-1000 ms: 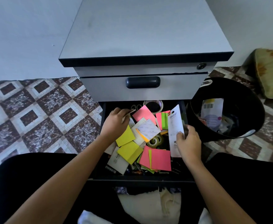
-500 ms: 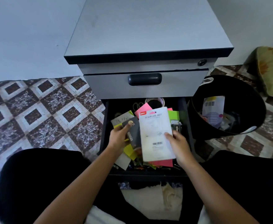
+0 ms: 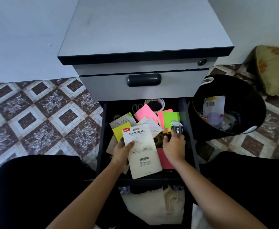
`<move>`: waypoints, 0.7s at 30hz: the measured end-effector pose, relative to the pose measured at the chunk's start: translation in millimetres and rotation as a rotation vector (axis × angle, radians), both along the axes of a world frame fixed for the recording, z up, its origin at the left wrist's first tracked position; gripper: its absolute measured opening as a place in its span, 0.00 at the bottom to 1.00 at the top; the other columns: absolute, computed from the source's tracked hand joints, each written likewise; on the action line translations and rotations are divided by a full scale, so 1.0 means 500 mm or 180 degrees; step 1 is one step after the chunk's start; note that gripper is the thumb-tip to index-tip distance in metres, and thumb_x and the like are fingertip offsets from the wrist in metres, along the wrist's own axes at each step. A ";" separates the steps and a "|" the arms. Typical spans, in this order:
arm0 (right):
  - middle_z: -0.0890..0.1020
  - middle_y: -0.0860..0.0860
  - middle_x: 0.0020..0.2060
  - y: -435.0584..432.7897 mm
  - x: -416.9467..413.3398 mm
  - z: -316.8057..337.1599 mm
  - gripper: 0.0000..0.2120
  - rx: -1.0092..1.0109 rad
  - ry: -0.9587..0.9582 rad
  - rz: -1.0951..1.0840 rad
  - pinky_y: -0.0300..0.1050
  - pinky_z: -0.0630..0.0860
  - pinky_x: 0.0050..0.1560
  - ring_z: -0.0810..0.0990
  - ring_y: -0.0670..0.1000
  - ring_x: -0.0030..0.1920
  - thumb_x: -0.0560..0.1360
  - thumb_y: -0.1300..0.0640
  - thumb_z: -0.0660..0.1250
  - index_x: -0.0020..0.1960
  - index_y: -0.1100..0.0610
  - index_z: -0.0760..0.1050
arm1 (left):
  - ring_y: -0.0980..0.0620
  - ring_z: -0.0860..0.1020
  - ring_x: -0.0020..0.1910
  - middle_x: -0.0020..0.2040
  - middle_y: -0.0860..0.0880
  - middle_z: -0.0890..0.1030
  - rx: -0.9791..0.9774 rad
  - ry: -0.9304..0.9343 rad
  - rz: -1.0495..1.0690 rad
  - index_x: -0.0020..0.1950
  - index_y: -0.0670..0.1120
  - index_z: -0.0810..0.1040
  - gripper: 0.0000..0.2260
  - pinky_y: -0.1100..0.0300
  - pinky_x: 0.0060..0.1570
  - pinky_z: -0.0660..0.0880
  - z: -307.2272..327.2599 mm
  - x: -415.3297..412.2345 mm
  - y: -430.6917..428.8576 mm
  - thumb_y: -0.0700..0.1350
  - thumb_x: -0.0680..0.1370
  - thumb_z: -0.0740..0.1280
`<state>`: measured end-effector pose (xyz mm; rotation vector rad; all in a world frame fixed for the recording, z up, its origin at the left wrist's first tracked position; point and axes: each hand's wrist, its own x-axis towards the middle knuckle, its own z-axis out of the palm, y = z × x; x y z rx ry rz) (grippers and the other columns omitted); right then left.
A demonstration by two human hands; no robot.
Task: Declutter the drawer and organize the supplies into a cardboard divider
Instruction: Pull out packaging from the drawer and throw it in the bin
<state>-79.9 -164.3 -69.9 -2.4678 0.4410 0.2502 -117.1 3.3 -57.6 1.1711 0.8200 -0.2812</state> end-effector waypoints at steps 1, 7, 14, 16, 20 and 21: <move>0.67 0.62 0.66 -0.004 0.015 -0.006 0.24 -0.0104 0.0134 -0.0084 0.54 0.70 0.60 0.67 0.62 0.65 0.79 0.55 0.59 0.73 0.60 0.61 | 0.43 0.81 0.46 0.53 0.41 0.81 -0.0002 -0.0004 0.0018 0.61 0.40 0.73 0.11 0.48 0.45 0.78 -0.003 -0.001 0.005 0.37 0.78 0.64; 0.63 0.64 0.67 0.020 0.046 -0.042 0.26 -0.0821 0.0362 -0.0099 0.54 0.68 0.59 0.65 0.63 0.64 0.80 0.61 0.53 0.76 0.60 0.49 | 0.45 0.81 0.48 0.50 0.45 0.82 0.0027 -0.0106 0.0052 0.58 0.45 0.74 0.10 0.48 0.46 0.78 -0.002 -0.005 0.015 0.38 0.78 0.65; 0.66 0.58 0.64 0.011 0.045 -0.045 0.16 -0.1035 0.0362 -0.0113 0.51 0.69 0.57 0.68 0.59 0.63 0.79 0.60 0.56 0.67 0.59 0.63 | 0.44 0.81 0.50 0.51 0.45 0.82 0.0045 -0.0236 0.0041 0.53 0.48 0.76 0.07 0.46 0.49 0.78 0.003 -0.003 0.014 0.38 0.77 0.65; 0.68 0.59 0.63 0.009 0.039 -0.042 0.19 -0.0787 0.0326 -0.0053 0.51 0.71 0.53 0.70 0.59 0.61 0.77 0.60 0.60 0.67 0.58 0.60 | 0.44 0.81 0.49 0.51 0.45 0.83 0.0025 -0.0327 0.0058 0.53 0.48 0.76 0.07 0.45 0.49 0.78 0.004 -0.002 0.015 0.38 0.77 0.65; 0.76 0.58 0.55 -0.011 0.036 0.000 0.23 0.0295 -0.0110 -0.0103 0.54 0.77 0.47 0.78 0.60 0.53 0.74 0.55 0.67 0.65 0.57 0.61 | 0.44 0.82 0.47 0.50 0.46 0.83 0.0019 -0.0487 0.0073 0.53 0.48 0.76 0.08 0.47 0.45 0.79 0.012 0.004 0.016 0.38 0.78 0.65; 0.78 0.57 0.53 -0.014 0.035 0.020 0.23 0.0693 -0.0279 -0.0158 0.53 0.77 0.45 0.79 0.59 0.50 0.74 0.55 0.68 0.64 0.57 0.62 | 0.45 0.82 0.46 0.49 0.46 0.83 0.0033 -0.0501 0.0061 0.54 0.48 0.76 0.07 0.48 0.44 0.79 0.015 0.007 0.016 0.38 0.77 0.65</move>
